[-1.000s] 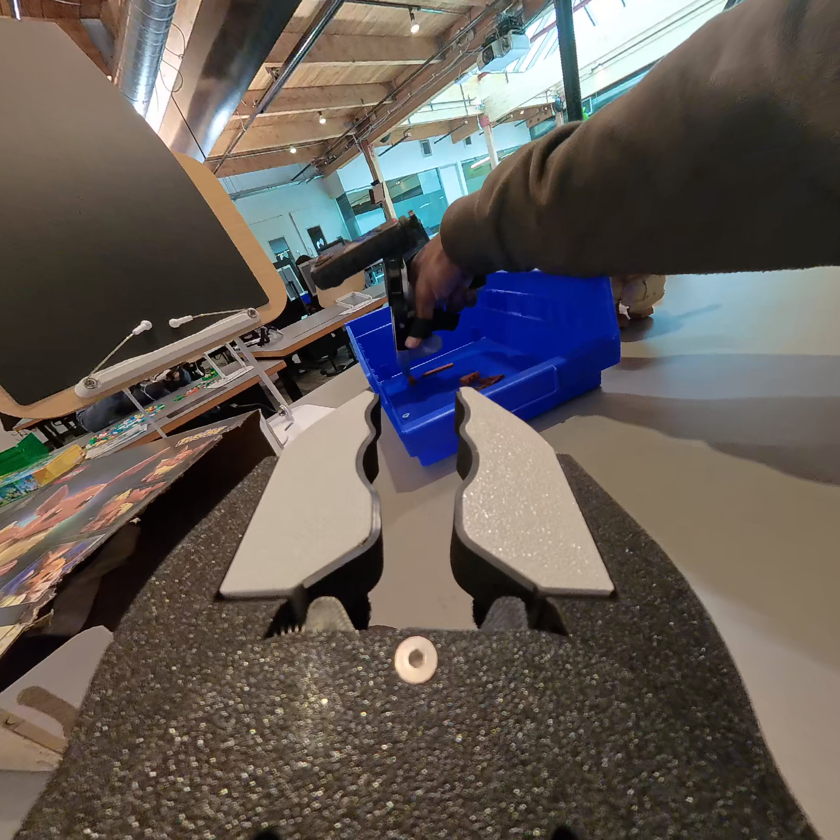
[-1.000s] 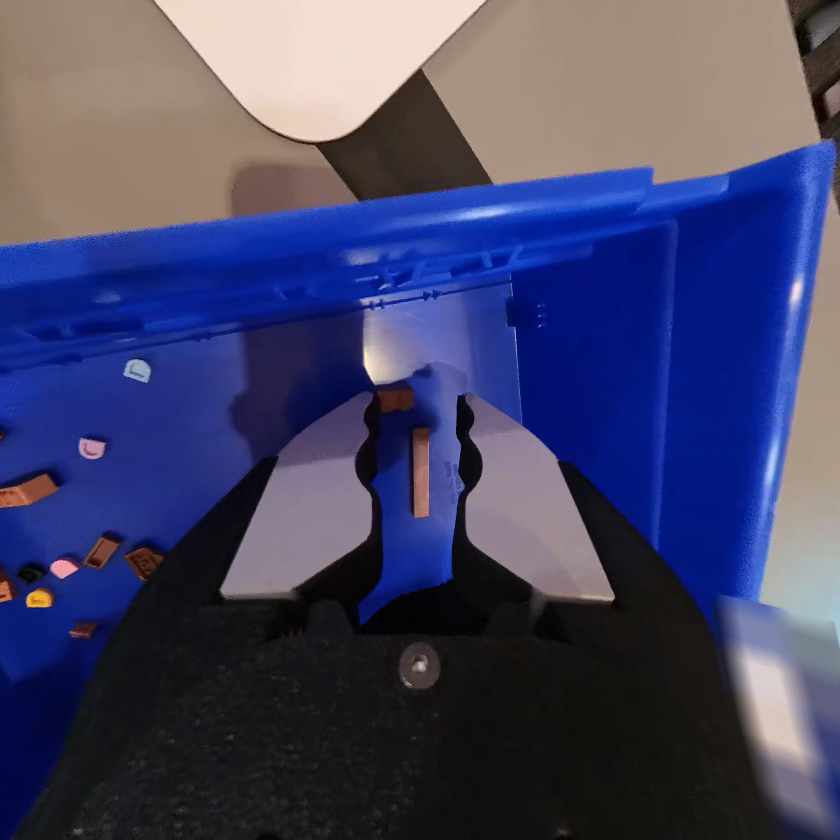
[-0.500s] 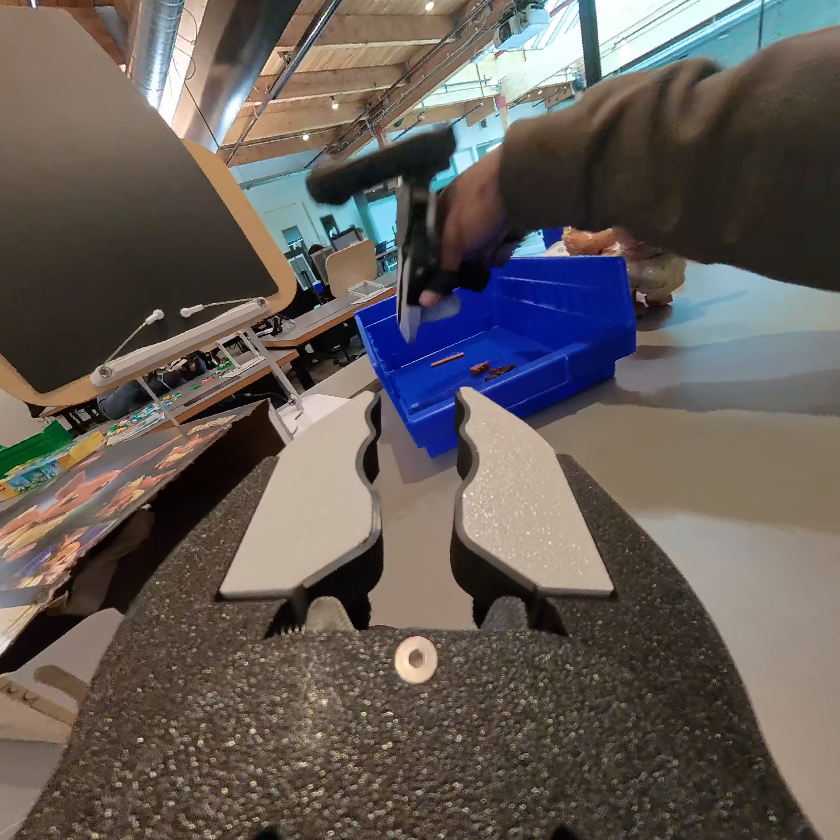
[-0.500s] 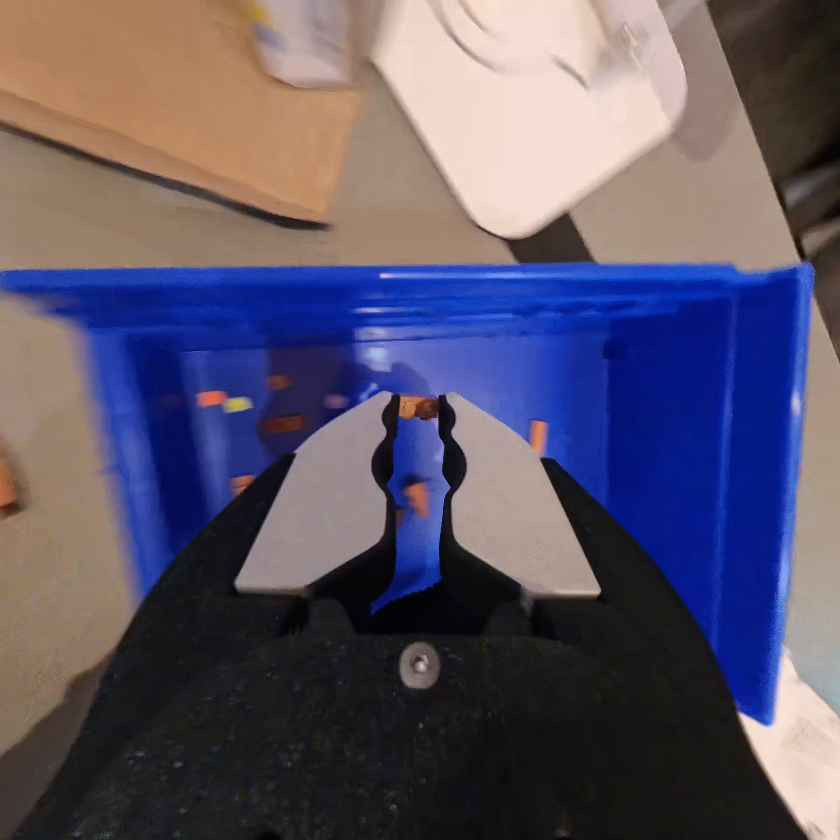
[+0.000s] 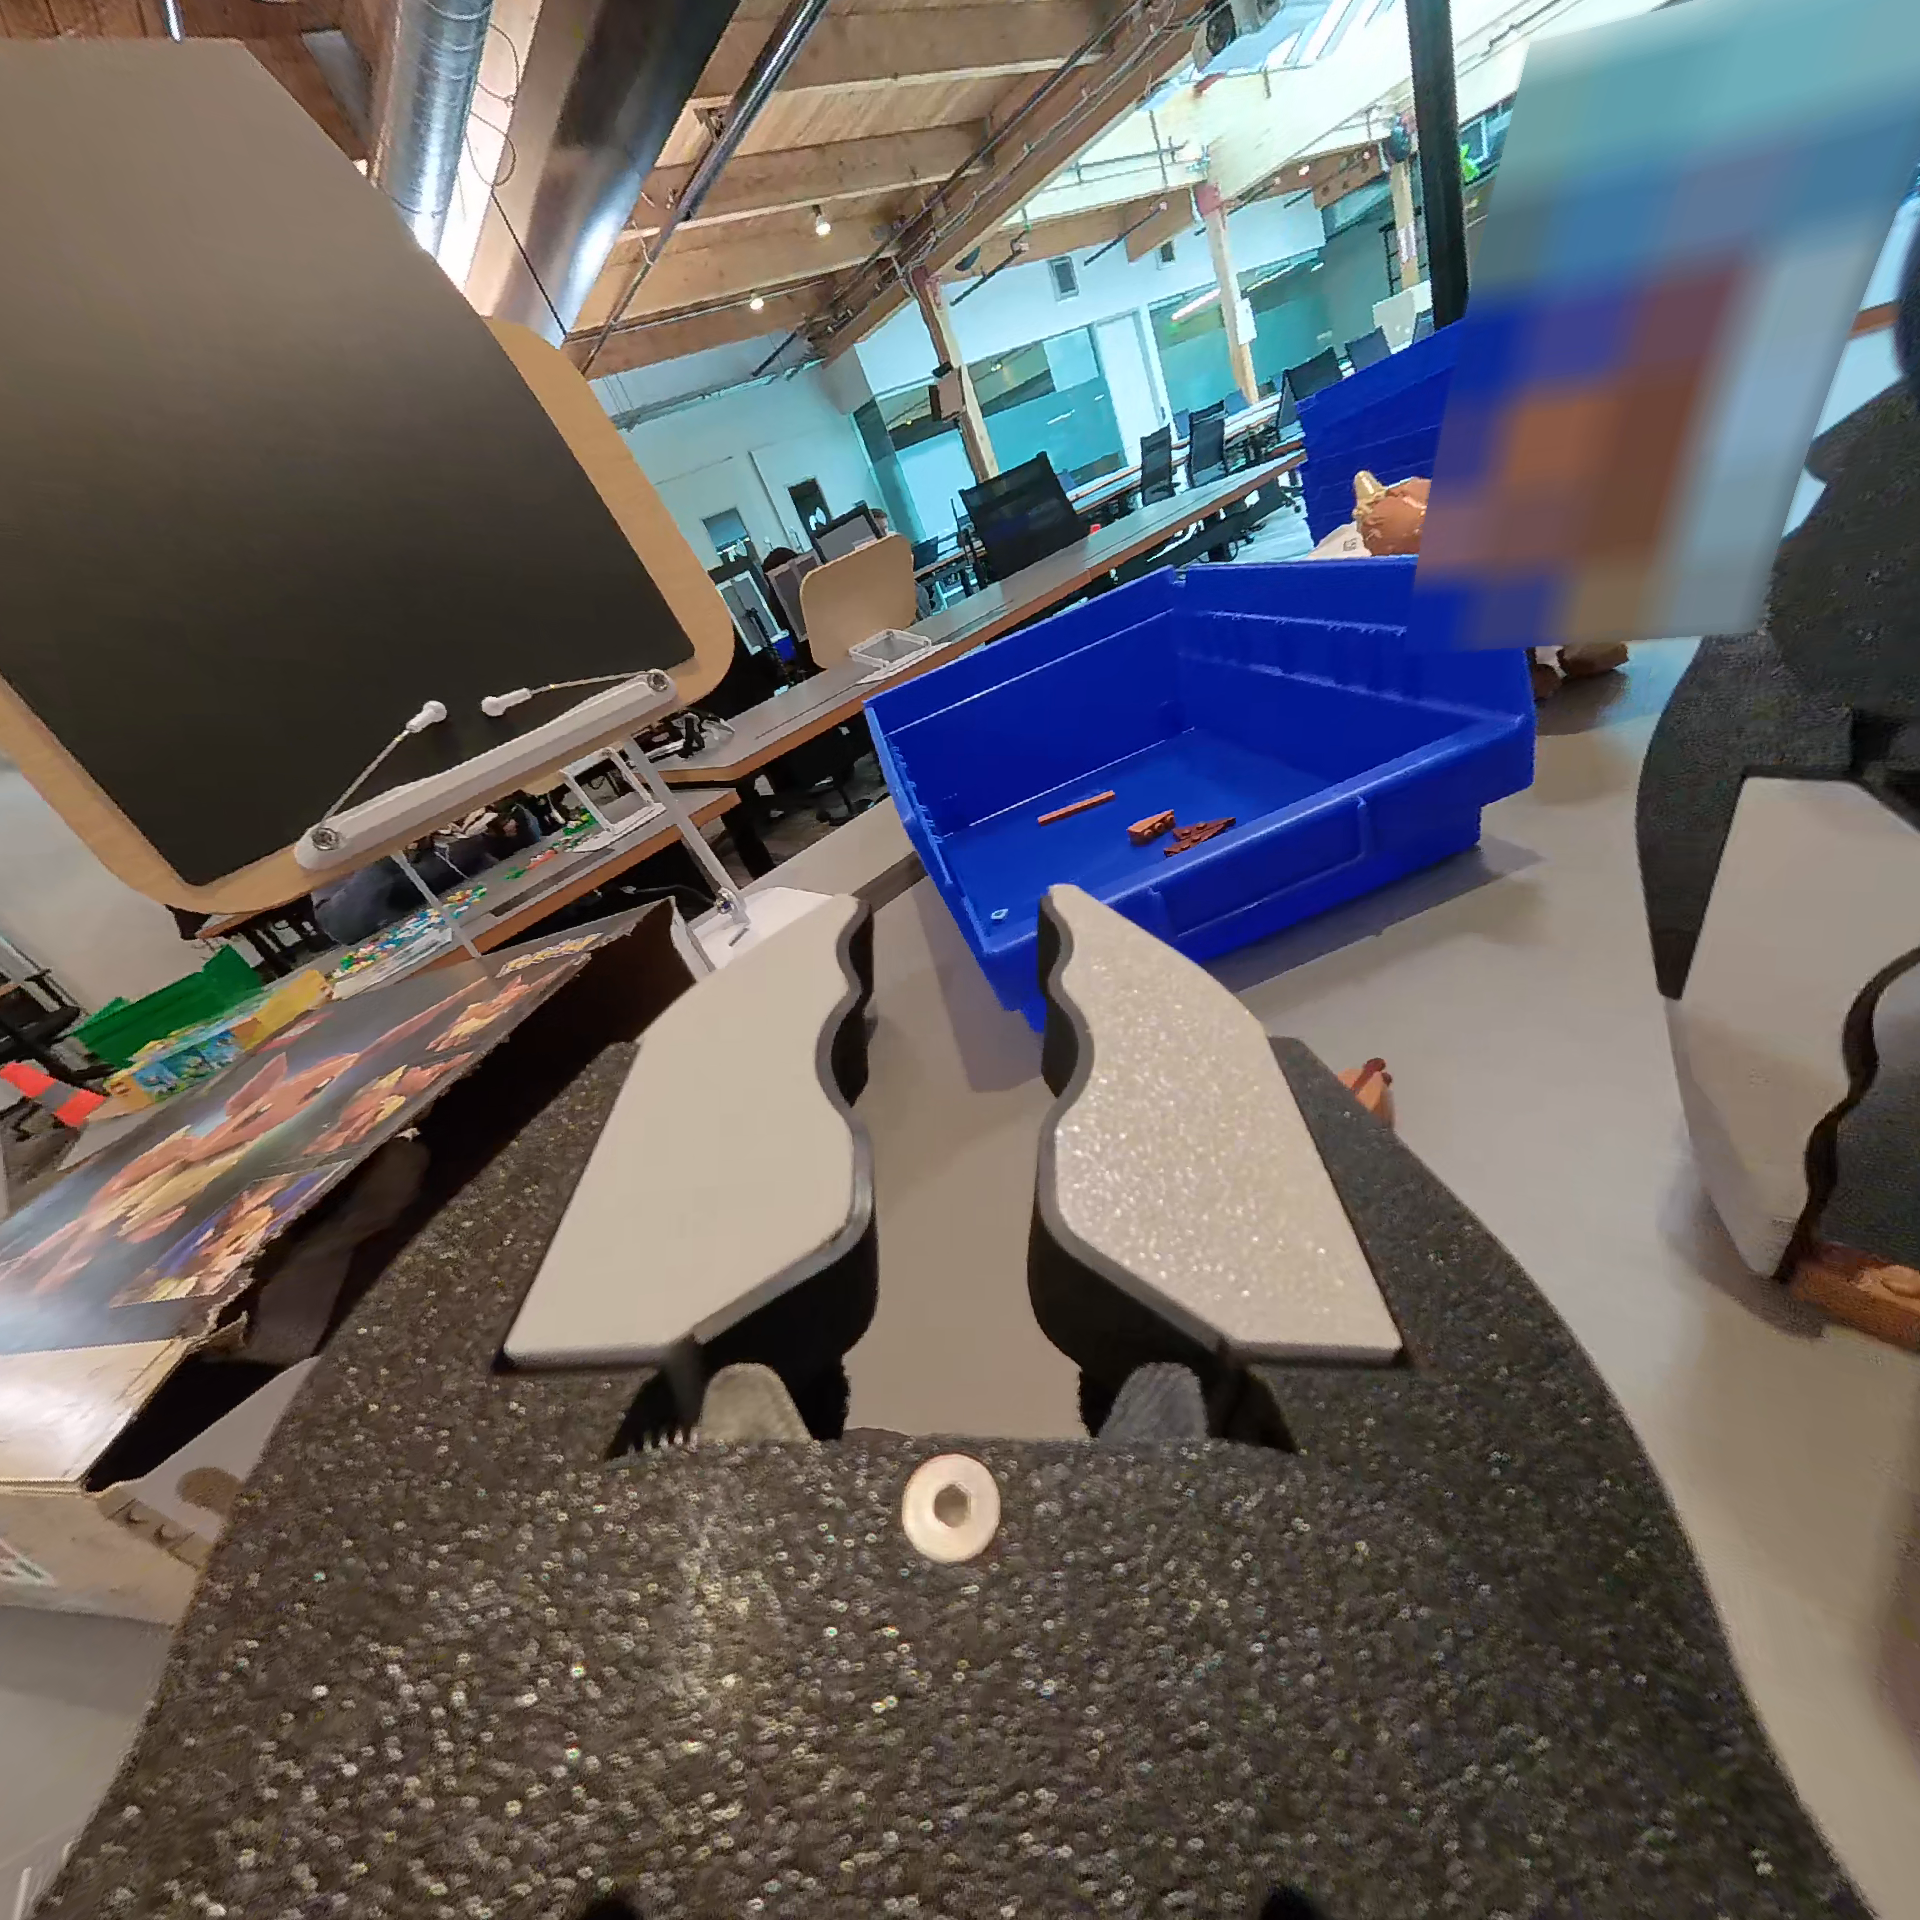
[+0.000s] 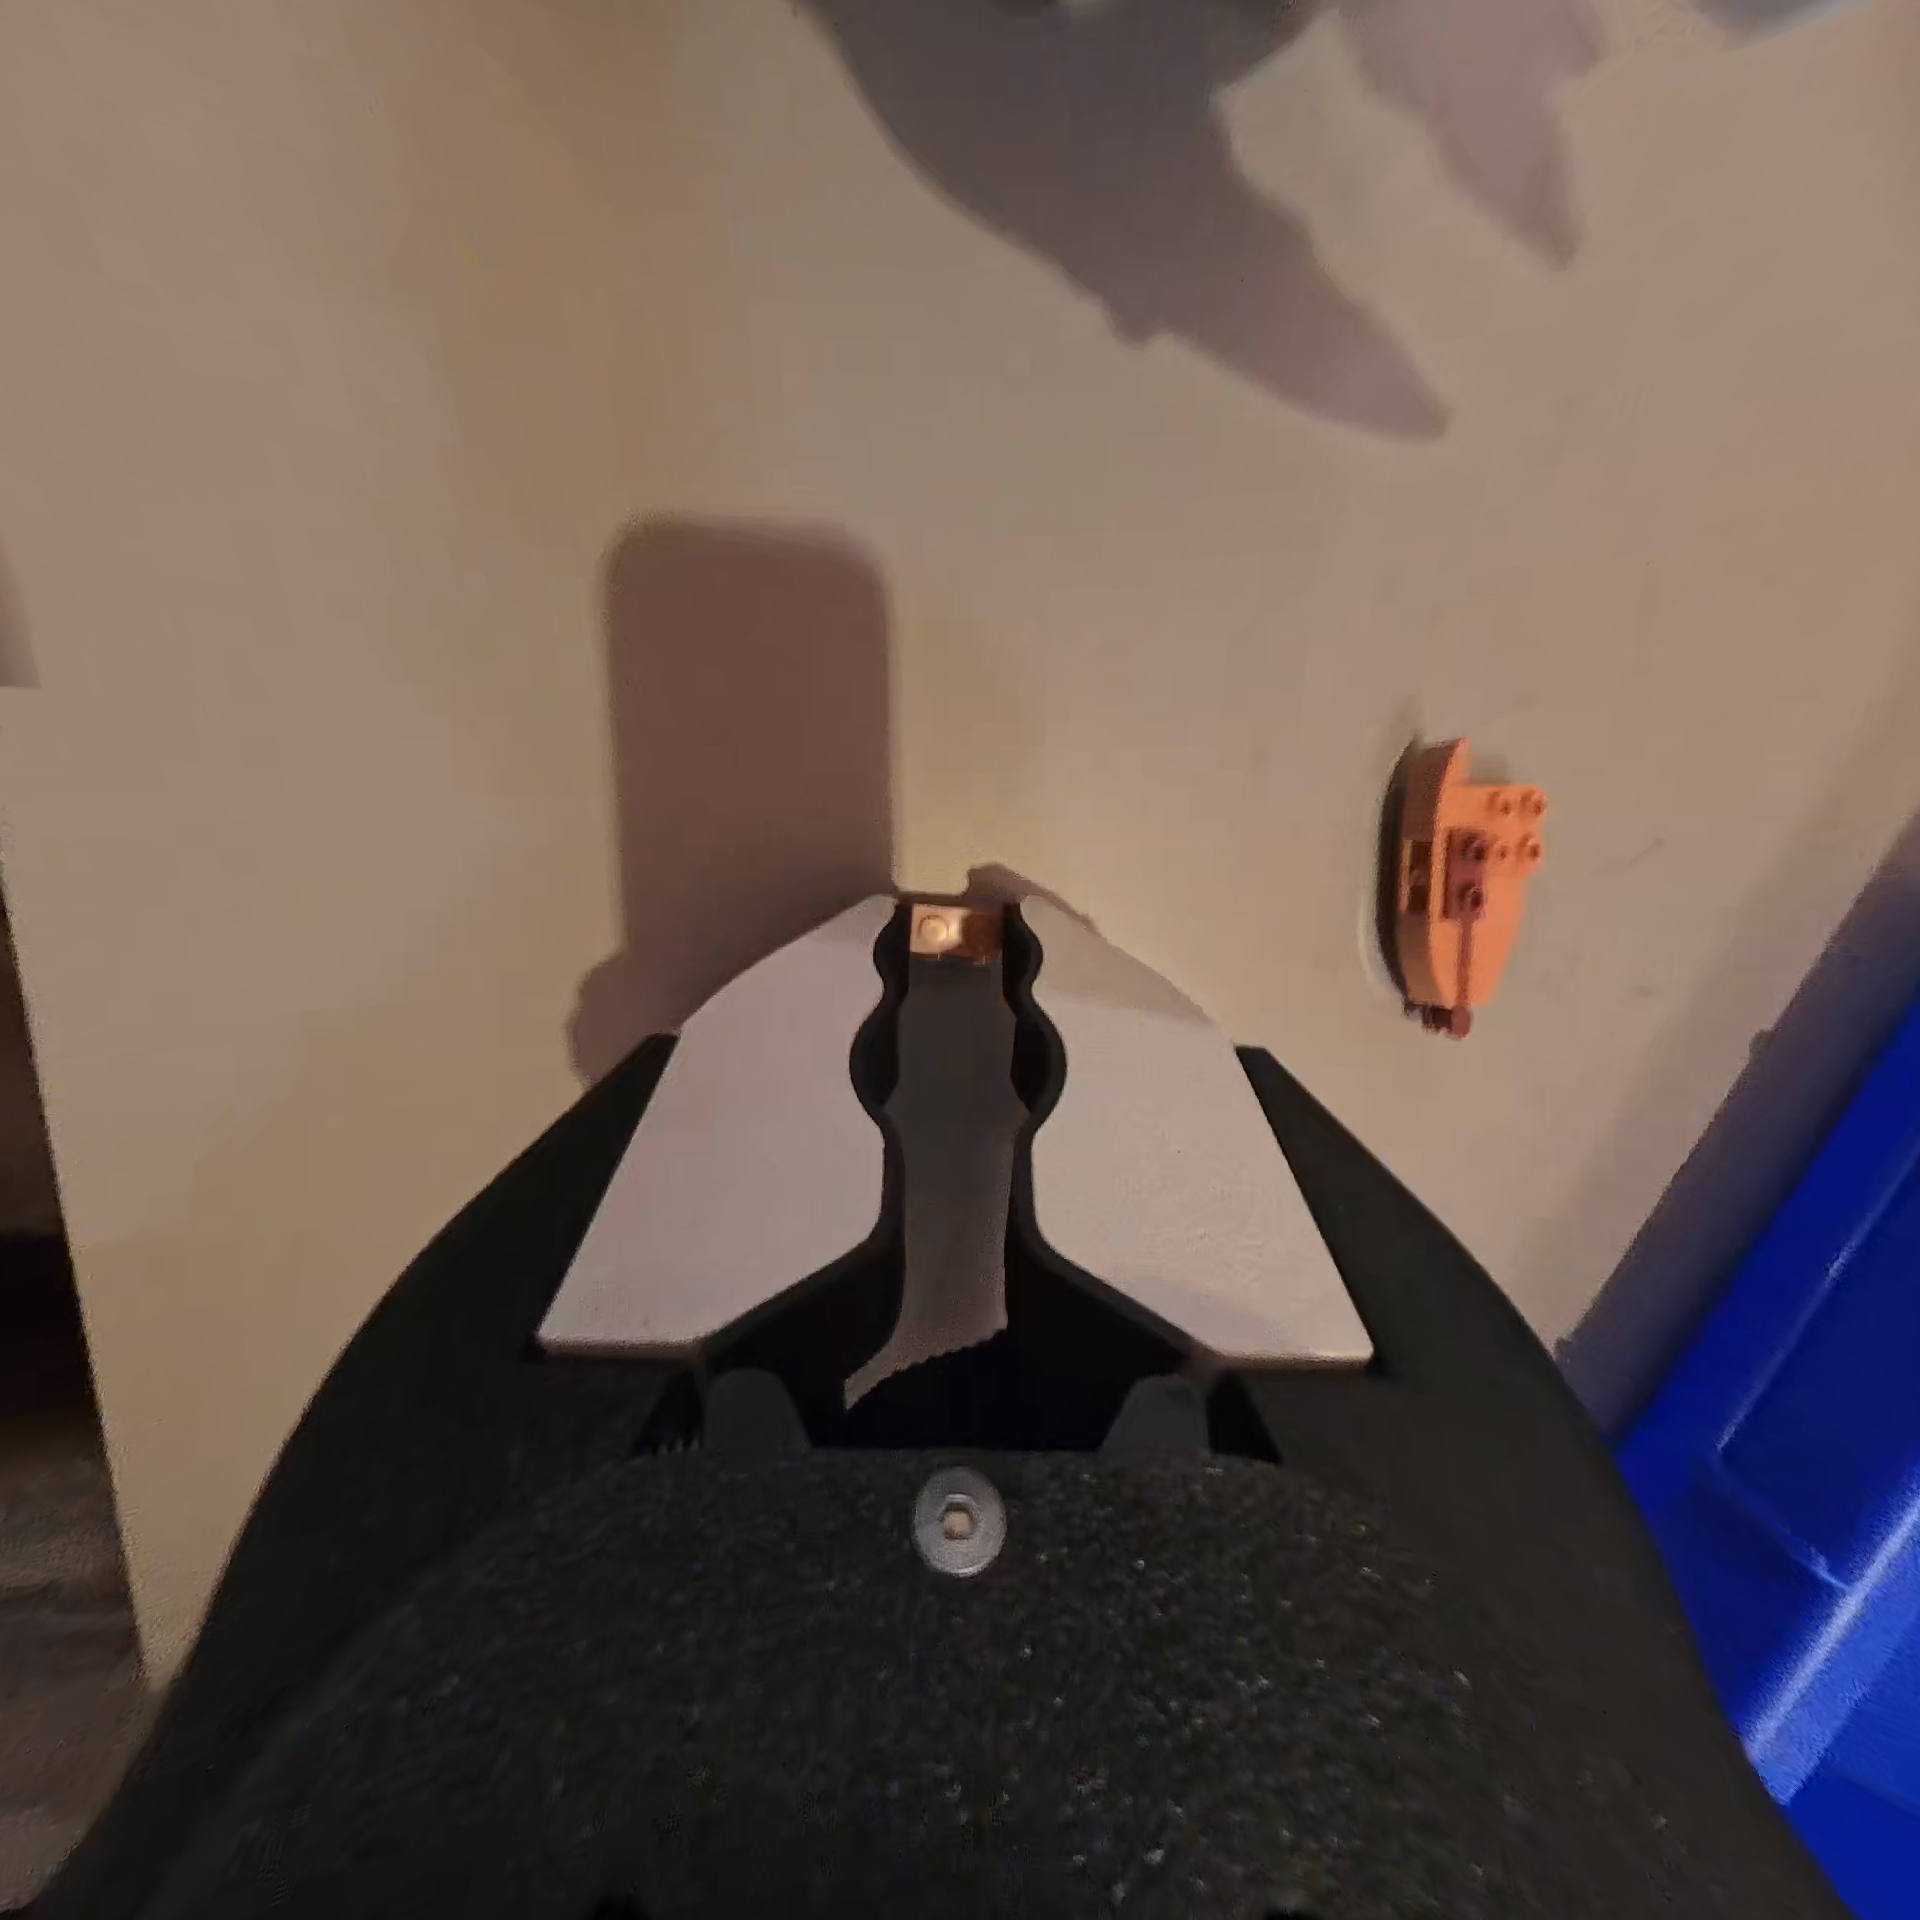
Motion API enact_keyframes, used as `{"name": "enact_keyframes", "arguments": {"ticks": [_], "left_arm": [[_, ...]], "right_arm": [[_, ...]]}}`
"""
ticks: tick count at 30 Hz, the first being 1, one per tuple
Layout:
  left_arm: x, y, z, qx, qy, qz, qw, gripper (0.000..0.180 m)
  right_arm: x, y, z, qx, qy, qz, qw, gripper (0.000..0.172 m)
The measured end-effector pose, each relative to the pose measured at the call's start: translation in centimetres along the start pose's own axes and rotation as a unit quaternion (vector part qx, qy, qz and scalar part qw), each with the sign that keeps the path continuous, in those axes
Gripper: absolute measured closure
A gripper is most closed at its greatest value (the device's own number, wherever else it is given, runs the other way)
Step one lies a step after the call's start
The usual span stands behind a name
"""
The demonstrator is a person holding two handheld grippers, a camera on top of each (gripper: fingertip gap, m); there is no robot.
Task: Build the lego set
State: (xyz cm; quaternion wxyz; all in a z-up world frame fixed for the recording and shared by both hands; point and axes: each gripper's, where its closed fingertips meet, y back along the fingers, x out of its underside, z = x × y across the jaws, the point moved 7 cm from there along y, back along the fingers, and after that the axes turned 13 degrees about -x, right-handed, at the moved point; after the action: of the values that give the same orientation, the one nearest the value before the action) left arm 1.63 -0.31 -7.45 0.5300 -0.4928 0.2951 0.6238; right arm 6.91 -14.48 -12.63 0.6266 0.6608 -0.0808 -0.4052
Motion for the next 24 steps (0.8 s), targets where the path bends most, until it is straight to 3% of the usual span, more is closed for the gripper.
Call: {"name": "enact_keyframes", "arguments": {"ticks": [3, 6, 9, 12, 17, 24], "left_arm": [[0.1, 0.0, 0.2, -0.005, -0.003, 0.002, 1.0, 0.151], [0.2, -0.1, 0.3, -0.005, 0.003, 0.004, 1.0, 0.151], [0.2, -0.1, 0.3, 0.0, 0.003, 0.006, 1.0, 0.151], [0.2, -0.1, 0.2, 0.005, 0.004, 0.004, 1.0, 0.151], [0.0, 0.1, 0.0, 0.014, 0.011, 0.004, 1.0, 0.151], [0.0, 0.0, 0.1, 0.034, 0.04, 0.01, 0.999, 0.151]], "right_arm": [[-0.5, 1.7, -1.1, 0.017, -0.003, 0.014, 1.0, 0.152], [-1.3, 6.3, -4.3, 0.05, -0.004, 0.0, 0.999, 0.148], [-0.1, 11.5, -11.2, 0.096, -0.071, -0.002, 0.993, 0.147], [4.3, 14.7, -20.7, 0.18, -0.19, 0.061, 0.963, 0.146], [11.4, 15.0, -30.3, 0.185, -0.334, 0.088, 0.92, 0.145], [14.1, 13.0, -32.5, 0.14, -0.348, 0.121, 0.919, 0.14]]}}
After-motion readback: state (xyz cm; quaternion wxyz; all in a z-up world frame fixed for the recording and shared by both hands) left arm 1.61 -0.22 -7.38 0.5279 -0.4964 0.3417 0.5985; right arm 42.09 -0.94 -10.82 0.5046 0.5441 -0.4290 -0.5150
